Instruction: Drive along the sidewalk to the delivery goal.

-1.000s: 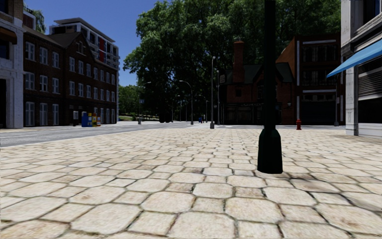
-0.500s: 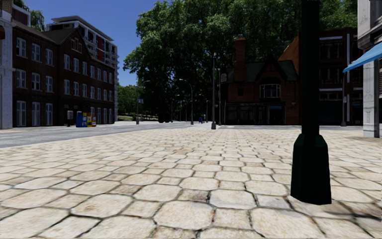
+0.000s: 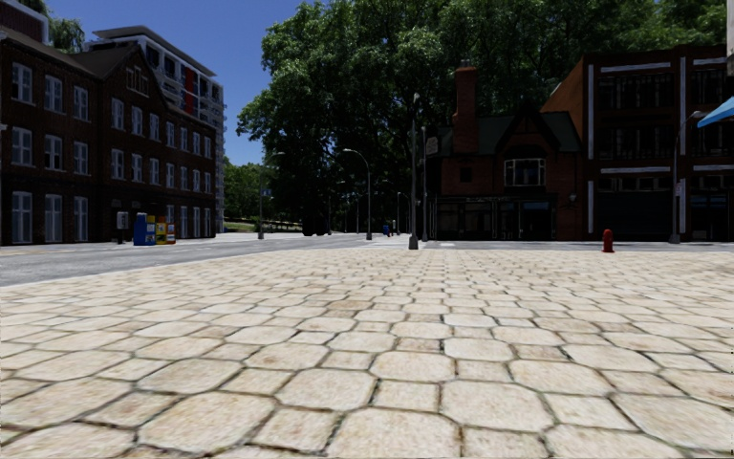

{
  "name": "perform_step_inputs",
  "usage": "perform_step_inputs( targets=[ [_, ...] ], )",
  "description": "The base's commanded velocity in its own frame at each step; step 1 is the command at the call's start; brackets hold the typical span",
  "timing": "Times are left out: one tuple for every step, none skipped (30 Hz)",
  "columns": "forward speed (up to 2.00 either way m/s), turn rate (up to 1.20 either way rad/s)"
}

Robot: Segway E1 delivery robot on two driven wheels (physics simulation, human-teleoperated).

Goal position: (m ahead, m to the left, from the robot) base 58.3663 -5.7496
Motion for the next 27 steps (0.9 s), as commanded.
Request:
perform_step_inputs(
  targets=[
    [2.00, 0.00],
    [2.00, 0.00],
    [2.00, 0.00],
    [2.00, 0.00],
    [2.00, 0.00],
    [2.00, 0.00],
    [2.00, 0.00],
    [2.00, 0.00],
    [2.00, 0.00],
    [2.00, 0.00],
    [2.00, 0.00],
    [2.00, 0.00],
    [2.00, 0.00],
    [2.00, 0.00],
    [2.00, 0.00],
    [2.00, 0.00],
    [2.00, 0.00],
    [2.00, 0.00],
    [2.00, 0.00],
    [2.00, 0.00],
    [2.00, 0.00],
    [2.00, 0.00],
    [2.00, 0.00],
    [2.00, 0.00],
    [2.00, 0.00],
    [2.00, 0.00],
    [2.00, 0.00]
  ],
)
